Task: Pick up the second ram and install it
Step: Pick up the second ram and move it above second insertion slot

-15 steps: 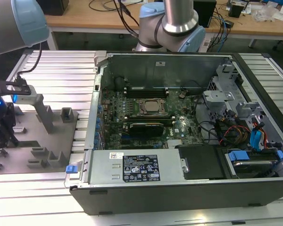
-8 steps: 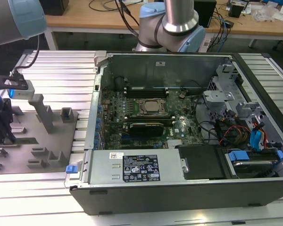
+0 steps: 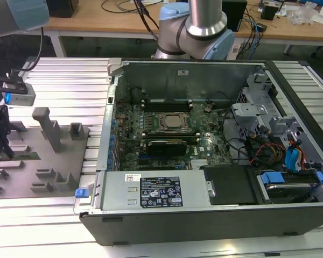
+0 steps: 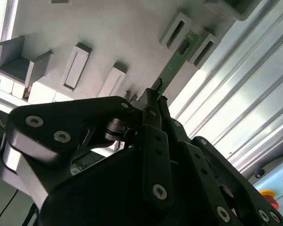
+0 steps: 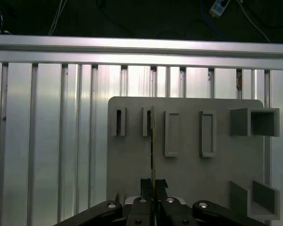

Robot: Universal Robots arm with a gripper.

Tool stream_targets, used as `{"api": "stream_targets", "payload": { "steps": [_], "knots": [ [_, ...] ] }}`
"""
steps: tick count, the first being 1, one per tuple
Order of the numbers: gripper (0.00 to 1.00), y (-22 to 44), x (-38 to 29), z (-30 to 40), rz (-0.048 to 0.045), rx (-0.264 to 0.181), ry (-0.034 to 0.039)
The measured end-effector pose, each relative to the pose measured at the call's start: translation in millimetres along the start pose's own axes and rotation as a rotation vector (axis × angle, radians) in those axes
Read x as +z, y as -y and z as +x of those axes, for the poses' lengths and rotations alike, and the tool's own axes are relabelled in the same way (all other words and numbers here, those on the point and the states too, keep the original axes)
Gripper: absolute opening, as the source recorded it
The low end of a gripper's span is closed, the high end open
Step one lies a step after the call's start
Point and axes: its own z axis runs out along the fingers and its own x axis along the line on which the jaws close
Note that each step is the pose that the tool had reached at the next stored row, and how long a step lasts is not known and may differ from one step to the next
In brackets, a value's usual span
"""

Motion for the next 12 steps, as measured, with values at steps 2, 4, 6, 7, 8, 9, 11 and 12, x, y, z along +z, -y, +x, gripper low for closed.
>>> {"api": "stream_targets", "payload": {
  "steps": [2,4,6,7,8,9,11,12],
  "knots": [
    [0.14,-0.2,-4.6,-0.1,0.0000,0.000,0.0000],
    [0.14,-0.5,-10.1,-0.2,0.0000,0.000,-0.0001],
    [0.14,-0.7,-15.0,-0.3,0.0000,0.000,0.0000],
    [0.14,-0.8,-16.5,-0.3,0.0000,0.000,-0.0001],
    [0.14,-0.9,-19.4,-0.4,0.0000,0.000,0.0000],
    [0.14,-1.0,-21.5,-0.4,-0.0001,0.000,-0.0001],
    [0.14,-1.2,-25.5,-0.4,0.0000,0.000,-0.0001],
    [0.14,-1.3,-29.0,-0.5,0.0000,0.000,0.0000]
  ]
}}
